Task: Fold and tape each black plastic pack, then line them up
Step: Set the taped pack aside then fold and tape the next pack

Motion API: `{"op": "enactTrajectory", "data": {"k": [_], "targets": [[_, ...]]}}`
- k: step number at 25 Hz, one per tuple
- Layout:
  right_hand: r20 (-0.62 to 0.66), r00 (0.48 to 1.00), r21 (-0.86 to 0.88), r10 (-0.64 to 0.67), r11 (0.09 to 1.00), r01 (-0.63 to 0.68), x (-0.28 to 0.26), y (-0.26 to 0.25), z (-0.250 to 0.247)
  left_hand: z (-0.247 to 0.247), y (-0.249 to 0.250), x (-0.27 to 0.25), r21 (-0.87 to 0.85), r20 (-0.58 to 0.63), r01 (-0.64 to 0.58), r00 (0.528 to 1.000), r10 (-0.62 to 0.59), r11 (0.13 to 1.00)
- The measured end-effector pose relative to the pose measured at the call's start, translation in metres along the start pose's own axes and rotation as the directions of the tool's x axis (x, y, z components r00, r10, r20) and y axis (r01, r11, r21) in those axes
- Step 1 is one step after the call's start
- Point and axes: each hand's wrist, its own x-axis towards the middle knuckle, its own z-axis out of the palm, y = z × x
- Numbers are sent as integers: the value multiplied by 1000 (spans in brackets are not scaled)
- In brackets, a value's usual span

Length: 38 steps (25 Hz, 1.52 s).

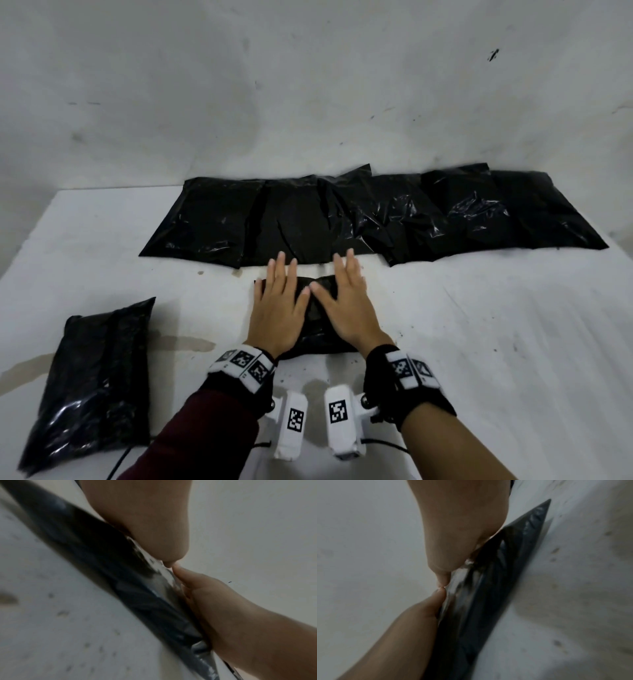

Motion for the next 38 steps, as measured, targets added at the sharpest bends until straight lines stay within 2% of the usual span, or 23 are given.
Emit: {"op": "enactTrajectory", "data": {"k": [1,3,7,10,14,17,19,21,23,26,29,32,36,38], "targets": [[33,998,-79,-54,995,57,-1,3,5,4,0,-1,70,-8,-50,999,51,996],[43,996,-138,-82,987,88,1,9,12,10,-3,-1,129,-38,-66,997,72,989],[12,998,-179,-64,982,65,4,11,15,11,-5,1,84,-10,-46,999,47,995],[17,1000,-115,-24,993,26,8,11,15,8,-7,4,-60,-9,-20,1000,19,998],[6,1000,-23,14,1000,-14,13,8,11,6,-15,7,-324,-123,6,991,-48,946],[60,998,144,3,990,-12,11,13,3,7,-18,7,-376,-111,16,992,-62,927],[141,989,241,-33,971,-2,7,19,-5,6,-20,4,-316,-21,12,1000,-20,949],[212,974,185,-75,982,36,4,24,-9,6,-24,2,-234,35,-35,998,44,972],[213,971,152,-106,986,74,5,26,-8,6,-25,4,-236,58,-36,997,52,971],[161,980,201,-118,976,84,5,26,-3,5,-24,4,-274,65,-15,997,34,962],[127,988,306,-86,951,43,6,27,-3,4,-28,5,-334,65,-29,996,54,942],[147,987,394,-57,919,-6,7,26,-8,3,-33,3,-353,64,-65,994,93,933],[184,979,303,-82,953,23,10,29,-14,-5,-32,3,-225,191,-59,976,103,973],[125,991,174,-42,985,19,5,24,-16,-14,-33,3,-55,180,-52,982,61,997]]}}
